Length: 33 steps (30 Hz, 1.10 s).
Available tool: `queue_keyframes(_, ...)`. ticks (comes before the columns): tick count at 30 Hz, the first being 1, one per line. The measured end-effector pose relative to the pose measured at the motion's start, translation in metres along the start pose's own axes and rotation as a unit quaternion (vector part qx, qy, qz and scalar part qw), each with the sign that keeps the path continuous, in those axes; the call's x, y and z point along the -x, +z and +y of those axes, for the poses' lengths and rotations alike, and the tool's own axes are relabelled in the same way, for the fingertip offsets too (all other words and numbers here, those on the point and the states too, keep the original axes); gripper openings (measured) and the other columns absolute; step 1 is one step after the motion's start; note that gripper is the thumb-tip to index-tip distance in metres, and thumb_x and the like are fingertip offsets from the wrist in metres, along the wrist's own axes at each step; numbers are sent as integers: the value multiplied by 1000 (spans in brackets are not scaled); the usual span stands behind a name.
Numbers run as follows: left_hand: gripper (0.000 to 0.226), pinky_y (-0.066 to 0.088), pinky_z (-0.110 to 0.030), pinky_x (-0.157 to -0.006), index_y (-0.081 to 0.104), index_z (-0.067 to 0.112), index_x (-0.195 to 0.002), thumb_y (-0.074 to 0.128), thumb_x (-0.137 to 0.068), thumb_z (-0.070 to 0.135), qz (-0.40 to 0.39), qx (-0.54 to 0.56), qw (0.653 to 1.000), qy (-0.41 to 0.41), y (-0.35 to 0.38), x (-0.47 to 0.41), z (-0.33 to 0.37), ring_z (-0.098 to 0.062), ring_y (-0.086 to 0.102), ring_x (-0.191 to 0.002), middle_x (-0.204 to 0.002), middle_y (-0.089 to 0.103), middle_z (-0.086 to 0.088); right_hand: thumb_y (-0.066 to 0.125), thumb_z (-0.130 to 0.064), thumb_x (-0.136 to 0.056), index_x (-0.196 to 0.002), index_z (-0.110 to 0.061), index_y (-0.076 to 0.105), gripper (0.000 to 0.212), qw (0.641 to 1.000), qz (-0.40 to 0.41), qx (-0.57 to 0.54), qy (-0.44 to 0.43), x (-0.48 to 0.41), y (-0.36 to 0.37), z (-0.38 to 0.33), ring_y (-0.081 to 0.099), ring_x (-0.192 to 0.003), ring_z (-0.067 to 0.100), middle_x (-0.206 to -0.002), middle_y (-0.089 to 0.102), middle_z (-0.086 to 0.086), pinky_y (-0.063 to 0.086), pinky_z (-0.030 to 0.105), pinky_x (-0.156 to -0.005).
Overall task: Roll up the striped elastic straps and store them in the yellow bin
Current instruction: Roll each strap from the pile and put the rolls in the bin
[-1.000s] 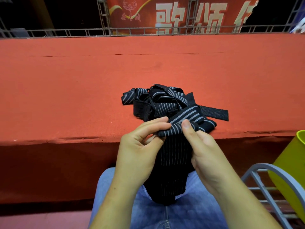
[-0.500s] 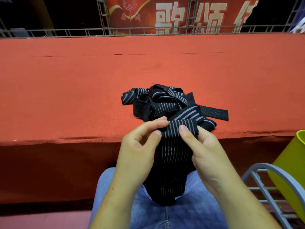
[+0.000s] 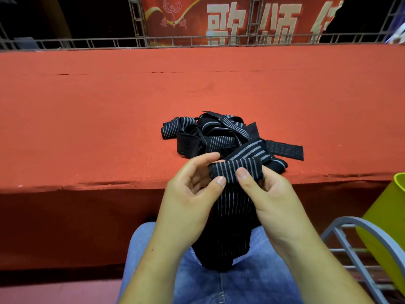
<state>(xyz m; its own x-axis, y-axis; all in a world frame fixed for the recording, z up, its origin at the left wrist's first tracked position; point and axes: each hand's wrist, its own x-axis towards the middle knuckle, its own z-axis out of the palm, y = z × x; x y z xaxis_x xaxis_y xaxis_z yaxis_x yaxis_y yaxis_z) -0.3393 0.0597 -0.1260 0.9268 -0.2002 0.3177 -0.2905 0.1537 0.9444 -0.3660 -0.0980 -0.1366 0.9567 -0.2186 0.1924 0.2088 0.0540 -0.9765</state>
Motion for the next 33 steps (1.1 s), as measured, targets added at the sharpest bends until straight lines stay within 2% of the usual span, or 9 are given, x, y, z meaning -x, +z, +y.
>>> queue_keyframes(6, 41, 54, -20, -90, 68, 23, -126, 69, -94, -2, 0, 1, 1000, -14, 1, 0, 0, -8, 73, -105, -109, 79, 4, 68, -31, -96, -108, -20, 80, 21, 1000, 3, -10, -14, -1, 0, 0, 77, -107, 29, -108, 81, 9, 59, 53, -99)
queue_keyframes(9, 41, 53, -18, -92, 68, 23, -126, 69, -94, -2, 6, -6, 1000, -5, 0, 0, 0, -6, 72, -107, -111, 79, 8, 67, -31, -97, -110, -16, 80, 24, 1000, -8, -25, 6, 0, 0, 0, 77, -109, 27, -110, 81, 8, 58, 51, -101)
queue_keyframes(12, 39, 53, -21, -96, 70, 23, -125, 69, -94, -1, 15, -9, 1000, 7, 0, 0, -1, -8, 72, -111, -114, 78, 7, 69, -38, -89, -111, -14, 80, 35, 998, -17, -52, 38, 0, 2, 1, 77, -110, 26, -111, 81, 9, 57, 50, -103)
queue_keyframes(16, 34, 55, -23, -93, 71, 22, -119, 68, -95, -2, 24, -1, 1000, 20, 0, 0, -1, -11, 73, -108, -111, 79, 4, 70, -45, -84, -111, -14, 81, 43, 995, -30, -65, 70, 0, 3, 2, 77, -109, 25, -111, 81, 9, 57, 48, -102)
queue_keyframes(20, 33, 53, -19, -88, 71, 22, -113, 67, -94, -4, 38, -7, 999, 33, 0, 0, -1, -8, 73, -103, -106, 79, 6, 72, -56, -79, -109, -13, 81, 54, 993, -35, -55, 95, 0, 3, 2, 77, -109, 28, -109, 81, 10, 57, 51, -103)
queue_keyframes(26, 38, 53, -20, -90, 73, 22, -104, 64, -92, -13, 42, -23, 998, 51, 0, -1, -1, -10, 72, -103, -106, 78, 3, 70, -63, -74, -108, -15, 81, 61, 993, -41, -55, 100, 3, 5, -1, 77, -110, 27, -110, 81, 11, 55, 55, -106)
queue_keyframes(30, 35, 52, -19, -93, 73, 16, -104, 63, -91, -15, 41, -24, 998, 40, -1, -1, -4, -8, 71, -112, -114, 77, 7, 67, -63, -80, -112, -22, 81, 54, 993, -46, -55, 92, 3, 6, -6, 75, -115, 23, -115, 81, 7, 52, 55, -110)
queue_keyframes(33, 36, 53, -22, -95, 71, 18, -98, 63, -90, -16, 42, -29, 998, 32, -2, -1, -5, -7, 71, -111, -119, 76, 11, 68, -66, -86, -116, -26, 79, 52, 995, -42, -55, 72, 3, 8, -7, 71, -122, 25, -122, 78, 7, 48, 58, -114)
